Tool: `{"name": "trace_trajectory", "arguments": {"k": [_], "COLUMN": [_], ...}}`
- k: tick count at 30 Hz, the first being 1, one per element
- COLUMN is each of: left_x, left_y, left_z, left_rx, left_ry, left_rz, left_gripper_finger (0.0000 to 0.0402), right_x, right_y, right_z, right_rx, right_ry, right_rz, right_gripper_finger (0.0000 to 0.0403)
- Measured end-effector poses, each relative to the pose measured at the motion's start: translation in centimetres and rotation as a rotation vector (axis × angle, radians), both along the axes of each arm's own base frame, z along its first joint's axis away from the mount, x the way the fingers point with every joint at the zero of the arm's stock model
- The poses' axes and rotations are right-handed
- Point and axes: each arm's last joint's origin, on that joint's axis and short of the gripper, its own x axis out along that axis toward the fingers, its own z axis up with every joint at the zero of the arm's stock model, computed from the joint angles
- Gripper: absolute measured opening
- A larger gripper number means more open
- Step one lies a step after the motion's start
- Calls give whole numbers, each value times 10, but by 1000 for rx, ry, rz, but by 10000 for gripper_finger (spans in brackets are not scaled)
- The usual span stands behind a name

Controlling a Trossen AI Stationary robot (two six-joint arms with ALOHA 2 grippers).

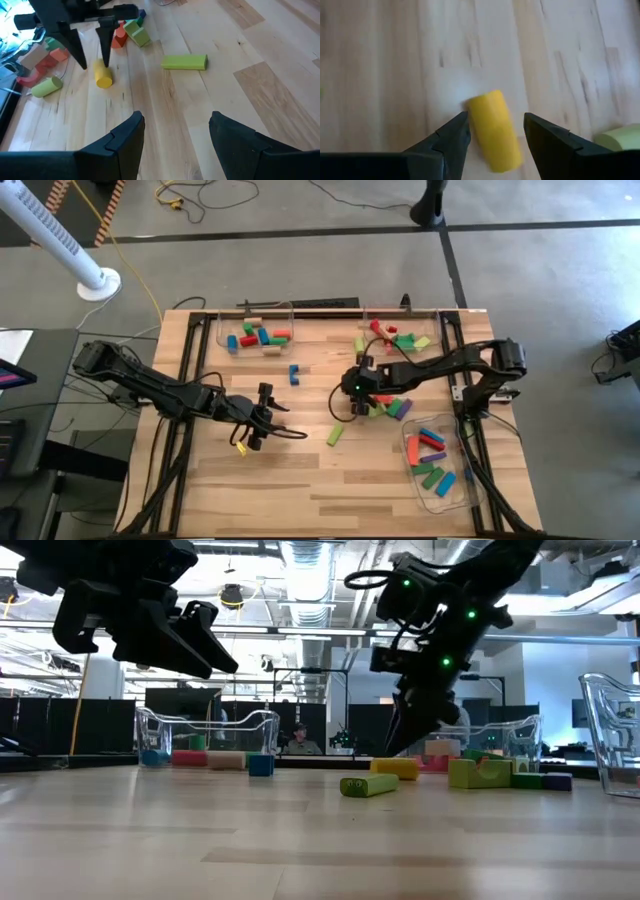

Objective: Sort blocks by size
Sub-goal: Put the yellow cylindrical block into the top left transparent bin

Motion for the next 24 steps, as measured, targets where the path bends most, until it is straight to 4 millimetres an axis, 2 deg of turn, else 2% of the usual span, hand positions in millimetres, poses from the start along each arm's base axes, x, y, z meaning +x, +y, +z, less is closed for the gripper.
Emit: {"name": "trace_trajectory", "arguments": {"k": [5,11,18,24], "left_x": [0,0,0,-1], "left_y": [0,0,0,0], "left_z": [0,0,-1,-1], "left_rx": [0,-1,-2,-4], "left_ry": [1,3,9,10], "left_rz": [0,1,2,2], "left_gripper_finger": [213,213,213,213], "right_x": [1,-4,-5,-4], "right_y": [-13,-33,-44,-43], "right_z": [4,-8,-36,-39], "right_rx": [19,265,271,269], "right_ry": [-3,15,134,134], "right_rz": [-50,-112,-152,-148], "right_gripper_finger": [220,220,221,221]}}
